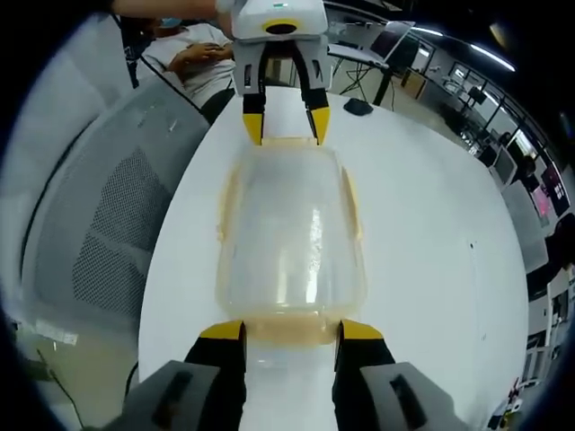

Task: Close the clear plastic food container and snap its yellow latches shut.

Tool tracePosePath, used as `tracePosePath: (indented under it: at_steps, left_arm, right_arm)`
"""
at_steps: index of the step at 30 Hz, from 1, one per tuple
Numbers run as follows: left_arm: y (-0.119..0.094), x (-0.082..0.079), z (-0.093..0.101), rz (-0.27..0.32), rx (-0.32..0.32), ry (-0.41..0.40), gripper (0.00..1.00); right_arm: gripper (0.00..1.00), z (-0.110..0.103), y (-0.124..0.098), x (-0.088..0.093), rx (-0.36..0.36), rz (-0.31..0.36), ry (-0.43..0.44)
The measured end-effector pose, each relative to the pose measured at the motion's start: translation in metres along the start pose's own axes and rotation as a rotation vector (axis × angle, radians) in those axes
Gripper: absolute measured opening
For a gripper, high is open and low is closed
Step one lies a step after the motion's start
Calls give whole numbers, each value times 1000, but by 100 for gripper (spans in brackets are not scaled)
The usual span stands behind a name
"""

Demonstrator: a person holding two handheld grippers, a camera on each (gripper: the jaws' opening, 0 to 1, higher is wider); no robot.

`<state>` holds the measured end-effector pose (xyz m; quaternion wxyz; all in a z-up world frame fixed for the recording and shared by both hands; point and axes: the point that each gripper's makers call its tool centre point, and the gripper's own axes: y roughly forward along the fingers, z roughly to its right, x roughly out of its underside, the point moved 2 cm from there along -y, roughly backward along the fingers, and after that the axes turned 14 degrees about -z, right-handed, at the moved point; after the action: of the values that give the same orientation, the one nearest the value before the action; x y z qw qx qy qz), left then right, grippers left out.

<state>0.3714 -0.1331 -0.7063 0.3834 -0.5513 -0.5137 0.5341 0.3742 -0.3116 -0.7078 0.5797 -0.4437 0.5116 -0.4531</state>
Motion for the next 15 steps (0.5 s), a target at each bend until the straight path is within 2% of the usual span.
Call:
tracePosePath:
  at_steps: [15]
  left_arm:
    - [3,-21,-2,22,-2,9,35]
  right_arm:
    - [35,3,-5,22,-10,-3,8]
